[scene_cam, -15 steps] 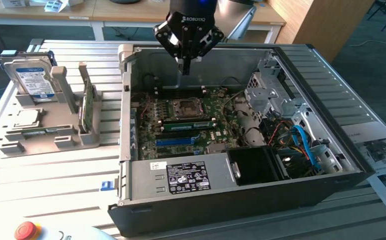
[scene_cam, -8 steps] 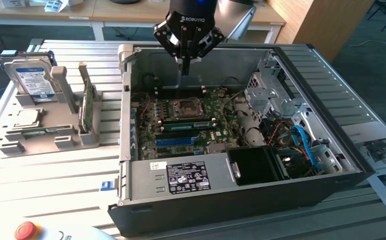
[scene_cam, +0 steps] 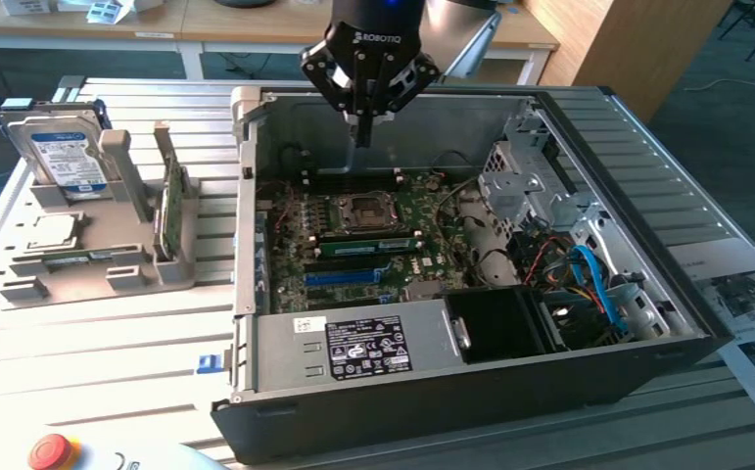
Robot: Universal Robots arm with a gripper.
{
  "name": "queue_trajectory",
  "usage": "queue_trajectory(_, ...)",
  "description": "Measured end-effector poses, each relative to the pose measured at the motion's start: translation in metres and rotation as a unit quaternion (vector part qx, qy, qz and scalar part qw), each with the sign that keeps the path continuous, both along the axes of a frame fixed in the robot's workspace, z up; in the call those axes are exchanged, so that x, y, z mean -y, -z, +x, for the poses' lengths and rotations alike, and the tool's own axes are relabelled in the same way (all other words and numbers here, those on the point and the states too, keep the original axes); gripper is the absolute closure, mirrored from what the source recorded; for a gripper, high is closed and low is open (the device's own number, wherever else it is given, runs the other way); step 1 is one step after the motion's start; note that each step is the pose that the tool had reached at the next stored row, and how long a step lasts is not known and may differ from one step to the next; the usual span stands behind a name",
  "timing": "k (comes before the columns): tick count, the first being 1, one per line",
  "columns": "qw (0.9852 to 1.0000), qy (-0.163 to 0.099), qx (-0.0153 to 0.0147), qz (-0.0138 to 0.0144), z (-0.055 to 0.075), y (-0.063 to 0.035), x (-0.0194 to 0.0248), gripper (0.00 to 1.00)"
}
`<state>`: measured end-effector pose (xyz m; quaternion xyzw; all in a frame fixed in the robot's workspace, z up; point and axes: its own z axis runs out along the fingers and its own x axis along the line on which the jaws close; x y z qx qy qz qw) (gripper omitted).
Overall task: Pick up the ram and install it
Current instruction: 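Press down the ram until it locks into place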
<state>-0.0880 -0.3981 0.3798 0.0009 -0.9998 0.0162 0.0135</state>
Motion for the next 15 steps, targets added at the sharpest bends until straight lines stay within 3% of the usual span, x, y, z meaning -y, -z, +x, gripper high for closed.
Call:
queue_trajectory(2,1.0000,0.000,0.0022,0.0001,-0.0001,0.0001,0.0000,0.90)
queue_trajectory(15,1.0000,0.000,0.0040,0.0000,-0.0003,0.0009,0.0000,0.90)
